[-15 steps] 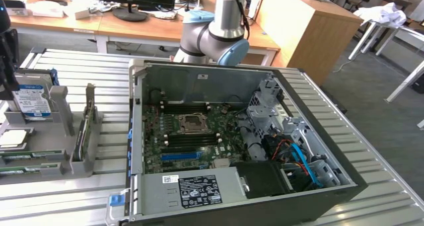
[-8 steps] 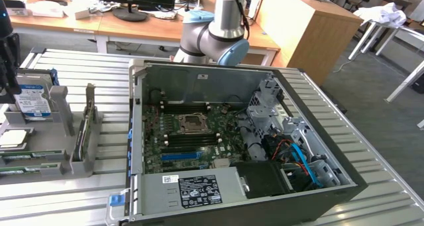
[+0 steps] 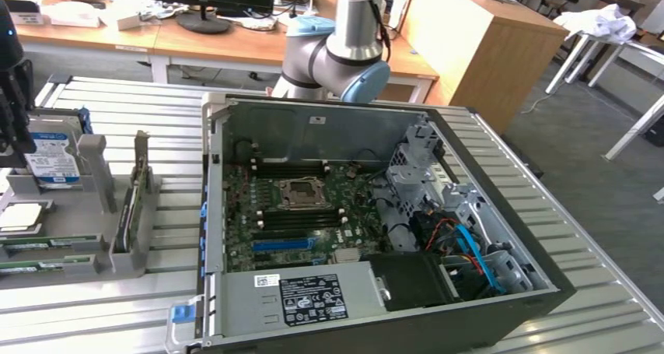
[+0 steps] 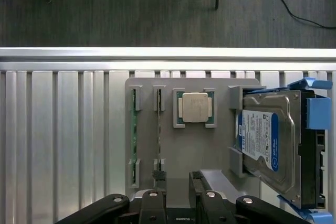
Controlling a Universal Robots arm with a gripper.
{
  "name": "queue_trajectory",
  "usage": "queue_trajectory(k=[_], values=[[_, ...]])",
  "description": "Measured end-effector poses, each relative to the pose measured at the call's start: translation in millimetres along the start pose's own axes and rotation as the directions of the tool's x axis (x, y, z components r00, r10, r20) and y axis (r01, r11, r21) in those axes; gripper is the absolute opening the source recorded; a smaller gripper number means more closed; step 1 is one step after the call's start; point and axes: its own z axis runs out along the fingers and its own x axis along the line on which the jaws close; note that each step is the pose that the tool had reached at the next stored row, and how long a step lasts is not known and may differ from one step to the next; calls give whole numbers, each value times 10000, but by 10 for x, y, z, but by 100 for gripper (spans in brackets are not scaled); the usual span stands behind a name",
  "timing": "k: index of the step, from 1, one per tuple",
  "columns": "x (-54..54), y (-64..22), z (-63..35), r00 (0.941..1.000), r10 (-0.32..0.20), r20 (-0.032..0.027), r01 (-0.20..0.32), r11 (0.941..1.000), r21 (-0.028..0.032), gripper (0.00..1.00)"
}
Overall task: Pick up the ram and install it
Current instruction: 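Pick up the ram and move it above insertion slot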
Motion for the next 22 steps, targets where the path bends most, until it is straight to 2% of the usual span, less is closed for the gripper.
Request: queue_trajectory(k=[11,17,22], values=[[4,-3,143,10000,-1,2,1,10000,44,31],[5,-2,145,10000,0,2,0,10000,45,31],[46,7,144,10000,-1,1,1,10000,45,31]])
